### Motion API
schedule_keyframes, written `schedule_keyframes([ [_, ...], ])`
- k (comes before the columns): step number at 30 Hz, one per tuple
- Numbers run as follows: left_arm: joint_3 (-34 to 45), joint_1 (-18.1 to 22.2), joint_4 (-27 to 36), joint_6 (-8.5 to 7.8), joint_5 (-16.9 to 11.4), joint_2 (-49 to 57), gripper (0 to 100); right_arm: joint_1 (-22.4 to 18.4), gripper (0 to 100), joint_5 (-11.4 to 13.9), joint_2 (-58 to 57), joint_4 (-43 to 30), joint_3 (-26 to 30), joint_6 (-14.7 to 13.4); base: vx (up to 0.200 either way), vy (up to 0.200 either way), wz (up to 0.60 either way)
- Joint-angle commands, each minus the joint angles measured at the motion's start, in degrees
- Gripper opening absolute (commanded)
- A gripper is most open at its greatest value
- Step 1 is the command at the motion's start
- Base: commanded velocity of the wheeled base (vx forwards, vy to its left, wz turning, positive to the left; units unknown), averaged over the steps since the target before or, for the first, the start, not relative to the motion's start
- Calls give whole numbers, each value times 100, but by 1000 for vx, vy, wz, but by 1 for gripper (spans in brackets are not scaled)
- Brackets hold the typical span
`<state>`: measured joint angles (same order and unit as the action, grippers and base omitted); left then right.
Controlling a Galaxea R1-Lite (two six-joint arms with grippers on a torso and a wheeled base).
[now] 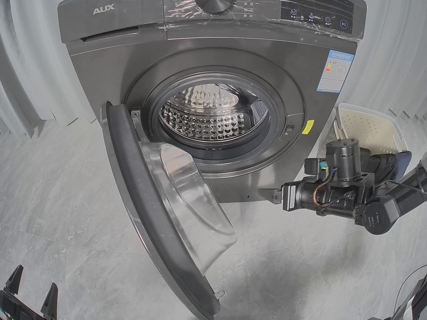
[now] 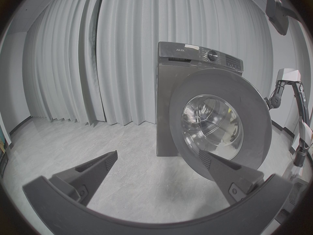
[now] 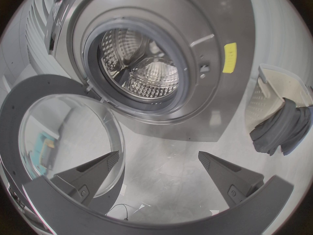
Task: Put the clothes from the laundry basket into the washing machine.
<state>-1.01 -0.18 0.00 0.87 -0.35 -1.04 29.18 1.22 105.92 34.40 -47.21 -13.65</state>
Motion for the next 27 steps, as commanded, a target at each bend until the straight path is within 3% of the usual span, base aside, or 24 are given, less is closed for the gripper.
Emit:
schedule_keyframes([
  [1,92,9,0,1,0,95,100,457,100,1,702,23,-253,-32,0,0,0],
  [3,92,1,0,10,0,95,100,843,100,1,912,172,-262,-76,0,0,0],
  [7,92,1,0,10,0,95,100,1116,100,1,965,453,-157,-94,0,0,0],
  [13,92,1,0,1,0,95,100,1028,100,19,789,594,-271,-85,-200,0,0],
  [19,92,1,0,-7,0,95,100,887,100,-8,869,603,-288,-58,0,0,0],
  [23,92,1,0,-7,0,95,100,914,100,-52,1238,594,-614,-50,0,0,0],
  [27,92,1,0,-7,0,95,100,1212,100,-113,1756,620,-991,-58,0,0,0],
])
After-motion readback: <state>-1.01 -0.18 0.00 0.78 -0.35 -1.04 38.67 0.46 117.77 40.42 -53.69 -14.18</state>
